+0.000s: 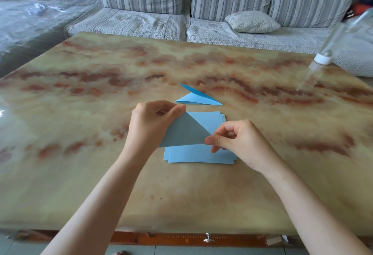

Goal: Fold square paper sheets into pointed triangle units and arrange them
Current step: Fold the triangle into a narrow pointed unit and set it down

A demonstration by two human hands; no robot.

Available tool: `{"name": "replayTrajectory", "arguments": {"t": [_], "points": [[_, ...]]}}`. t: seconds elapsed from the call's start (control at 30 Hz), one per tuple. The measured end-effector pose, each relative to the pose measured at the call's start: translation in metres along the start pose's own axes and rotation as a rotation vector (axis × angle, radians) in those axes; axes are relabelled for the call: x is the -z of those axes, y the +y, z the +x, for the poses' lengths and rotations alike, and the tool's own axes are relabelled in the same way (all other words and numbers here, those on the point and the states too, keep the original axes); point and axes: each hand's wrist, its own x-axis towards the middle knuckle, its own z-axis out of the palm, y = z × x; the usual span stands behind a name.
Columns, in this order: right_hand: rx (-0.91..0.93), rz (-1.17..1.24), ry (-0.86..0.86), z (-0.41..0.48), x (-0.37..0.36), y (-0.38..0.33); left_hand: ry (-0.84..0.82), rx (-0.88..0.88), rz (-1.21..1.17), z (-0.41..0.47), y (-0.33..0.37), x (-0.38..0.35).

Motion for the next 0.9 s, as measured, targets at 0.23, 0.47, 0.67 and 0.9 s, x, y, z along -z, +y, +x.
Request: {"name": "replayTrajectory", "arguments": {"t": [0.23,0.47,0.67,0.9], "points": [[-0.098,0.156,-0.023,0.005,0.001,0.006,0.014,-0.02,-0.008,0.0,0.001,0.0],[-0.106,0.102,0.039,0.002,0.011,0.002,0.039,-0.05,0.047,0.002,0.002,0.007],[-0.015,0.262,0.063,0.006,0.003,-0.006,-0.066,-0.12,0.084,-0.007,0.003,-0.008],[-0.041,0.281,0.083,0.011,-0.012,-0.006,-0.103,-0.105,0.045,-0.009,0.005,-0.016]]}}
